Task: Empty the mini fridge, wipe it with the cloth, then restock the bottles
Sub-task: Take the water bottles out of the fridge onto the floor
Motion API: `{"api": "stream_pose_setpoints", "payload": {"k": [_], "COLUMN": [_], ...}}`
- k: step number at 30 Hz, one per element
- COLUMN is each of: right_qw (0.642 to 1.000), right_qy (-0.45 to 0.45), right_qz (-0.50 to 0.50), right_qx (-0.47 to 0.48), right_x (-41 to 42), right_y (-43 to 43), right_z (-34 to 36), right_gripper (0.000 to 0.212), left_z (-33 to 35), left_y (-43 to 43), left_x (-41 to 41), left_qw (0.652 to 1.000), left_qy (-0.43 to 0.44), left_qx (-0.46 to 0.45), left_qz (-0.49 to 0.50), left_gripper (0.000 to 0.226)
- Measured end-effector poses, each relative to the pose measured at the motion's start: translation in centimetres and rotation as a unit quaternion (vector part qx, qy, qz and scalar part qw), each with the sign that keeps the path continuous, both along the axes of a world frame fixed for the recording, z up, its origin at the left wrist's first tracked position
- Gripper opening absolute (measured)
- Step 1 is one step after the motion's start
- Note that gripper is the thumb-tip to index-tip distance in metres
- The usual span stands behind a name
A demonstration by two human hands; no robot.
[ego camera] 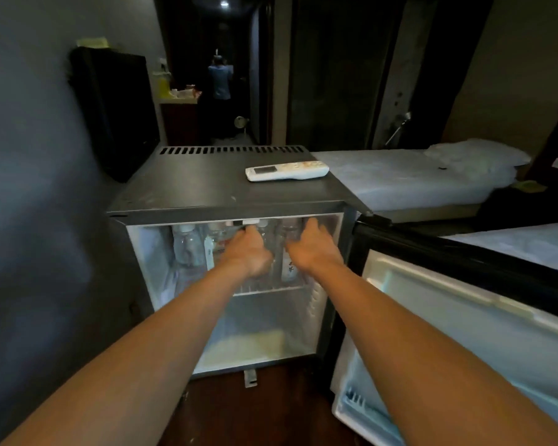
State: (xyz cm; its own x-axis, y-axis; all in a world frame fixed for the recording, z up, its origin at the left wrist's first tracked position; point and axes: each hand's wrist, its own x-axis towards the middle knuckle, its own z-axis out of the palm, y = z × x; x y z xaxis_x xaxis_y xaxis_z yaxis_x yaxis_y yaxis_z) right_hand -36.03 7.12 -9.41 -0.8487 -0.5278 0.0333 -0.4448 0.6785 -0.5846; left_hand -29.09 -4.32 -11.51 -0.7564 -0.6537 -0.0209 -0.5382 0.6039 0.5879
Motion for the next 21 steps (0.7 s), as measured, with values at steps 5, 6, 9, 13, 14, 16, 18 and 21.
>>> {"api": "stream_pose_setpoints", "payload": {"k": [5,6,9,13,14,16,18,21], "right_qw": [0.998,0.997,0.996,0.995,0.995,0.995,0.996,0.999], "right_qy": [-0.031,-0.042,-0.066,-0.068,-0.062,-0.052,-0.047,-0.017], "right_qz": [-0.017,-0.01,0.0,-0.03,-0.036,-0.039,-0.027,0.007], "right_qx": [-0.059,-0.059,-0.055,-0.074,-0.071,-0.069,-0.077,-0.049], "right_x": [-3.3,-3.6,-4.7,-5.2,-5.0,-4.2,-3.3,-1.5], "right_y": [-3.6,-4.1,-5.3,-5.9,-5.8,-5.0,-4.0,-2.5], "right_z": [-2.5,-2.9,-3.9,-4.3,-4.3,-4.0,-3.7,-3.1], "right_gripper": [0.051,0.05,0.057,0.062,0.063,0.059,0.05,0.045], "left_z": [-0.7,-1.1,-2.1,-2.2,-2.0,-1.5,-0.9,0.4], "left_y": [0.6,0.4,-0.4,-0.6,-0.4,0.0,0.2,0.0], "left_x": [-2.8,-3.2,-3.8,-3.5,-3.2,-2.1,-0.6,1.8], "left_qw": [0.996,0.995,0.994,0.993,0.993,0.993,0.993,0.992], "left_qy": [0.026,0.026,0.015,0.039,0.047,0.057,0.047,-0.007], "left_qx": [-0.038,-0.048,-0.051,-0.044,-0.048,-0.069,-0.095,-0.125], "left_qz": [0.076,0.083,0.095,0.1,0.097,0.081,0.047,-0.009], "left_gripper": [0.045,0.043,0.044,0.045,0.045,0.044,0.037,0.036]}}
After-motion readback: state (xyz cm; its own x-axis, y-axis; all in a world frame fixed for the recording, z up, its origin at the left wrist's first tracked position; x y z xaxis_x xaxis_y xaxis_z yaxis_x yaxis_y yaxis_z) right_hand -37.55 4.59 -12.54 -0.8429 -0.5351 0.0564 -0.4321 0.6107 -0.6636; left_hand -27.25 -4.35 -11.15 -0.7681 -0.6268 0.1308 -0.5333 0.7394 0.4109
